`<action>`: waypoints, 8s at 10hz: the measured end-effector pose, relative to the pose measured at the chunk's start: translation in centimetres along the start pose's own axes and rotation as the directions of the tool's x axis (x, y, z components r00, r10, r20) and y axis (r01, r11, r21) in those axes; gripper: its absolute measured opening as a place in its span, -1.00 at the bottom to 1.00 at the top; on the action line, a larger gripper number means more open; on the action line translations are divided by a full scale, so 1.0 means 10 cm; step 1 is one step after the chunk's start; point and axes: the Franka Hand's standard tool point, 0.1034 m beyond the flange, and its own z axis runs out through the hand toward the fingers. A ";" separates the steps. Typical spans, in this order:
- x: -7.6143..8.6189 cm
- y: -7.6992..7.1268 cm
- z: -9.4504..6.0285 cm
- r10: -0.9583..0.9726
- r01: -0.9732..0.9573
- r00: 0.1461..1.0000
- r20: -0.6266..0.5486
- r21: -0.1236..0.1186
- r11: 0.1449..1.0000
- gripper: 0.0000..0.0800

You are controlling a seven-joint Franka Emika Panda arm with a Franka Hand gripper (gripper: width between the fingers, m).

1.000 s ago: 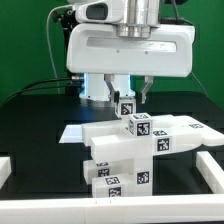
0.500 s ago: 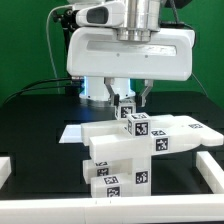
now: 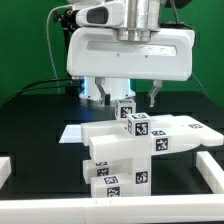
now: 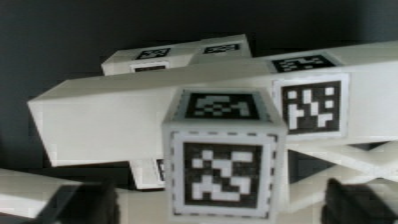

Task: Assemble chair

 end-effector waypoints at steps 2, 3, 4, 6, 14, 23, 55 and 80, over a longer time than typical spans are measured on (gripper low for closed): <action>0.00 0.00 0.00 0.000 0.000 1.000 0.000 0.000 1.000 0.61; 0.00 0.00 0.00 0.000 0.000 1.000 0.000 0.000 1.000 0.62; 0.00 0.00 0.00 0.000 0.000 1.000 0.000 0.000 1.000 0.62; 0.00 0.00 0.00 0.000 0.000 1.000 0.000 0.000 1.000 0.62; -0.08 -0.02 0.05 0.071 -0.075 0.995 0.067 0.068 0.995 0.62; -0.04 0.02 0.06 0.245 -0.248 0.968 0.054 0.059 0.967 -0.30; -0.03 0.22 0.13 0.794 -0.800 0.600 0.097 0.072 0.596 -0.29; -0.05 0.07 0.15 0.333 -0.335 0.942 0.039 0.084 0.939 -0.29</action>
Offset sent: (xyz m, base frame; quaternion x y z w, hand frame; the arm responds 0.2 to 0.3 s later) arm 0.0000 0.0000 0.0000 0.0000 0.0000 0.0000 1.0000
